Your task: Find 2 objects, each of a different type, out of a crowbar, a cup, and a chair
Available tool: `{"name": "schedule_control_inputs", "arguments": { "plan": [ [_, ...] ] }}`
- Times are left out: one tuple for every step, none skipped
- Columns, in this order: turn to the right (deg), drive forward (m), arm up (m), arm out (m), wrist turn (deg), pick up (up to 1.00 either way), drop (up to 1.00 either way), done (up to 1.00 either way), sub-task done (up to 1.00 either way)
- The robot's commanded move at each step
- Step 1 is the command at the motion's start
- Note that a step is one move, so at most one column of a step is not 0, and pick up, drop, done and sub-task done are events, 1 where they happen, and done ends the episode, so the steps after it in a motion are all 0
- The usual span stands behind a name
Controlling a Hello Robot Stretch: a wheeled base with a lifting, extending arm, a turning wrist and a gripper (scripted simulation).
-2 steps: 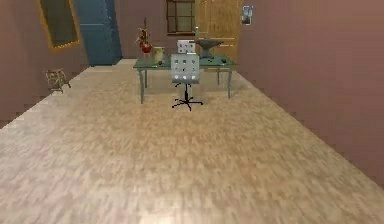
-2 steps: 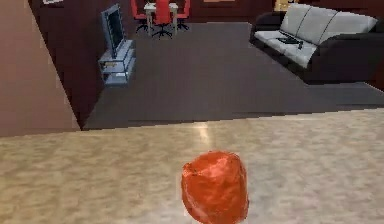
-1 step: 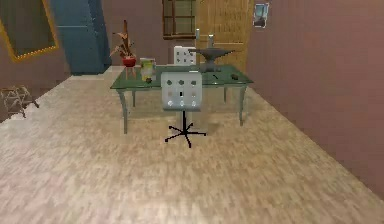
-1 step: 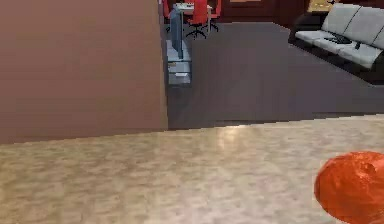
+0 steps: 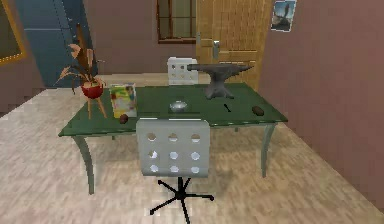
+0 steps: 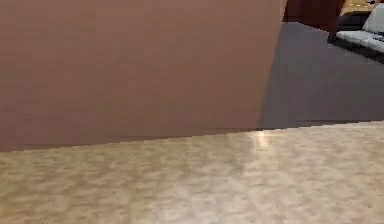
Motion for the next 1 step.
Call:
{"name": "schedule_control_inputs", "arguments": {
  "plan": [
    [15.0,0.0,0.0,0.0,0.0,0.0,0.0,0.0,0.0]
  ]
}}
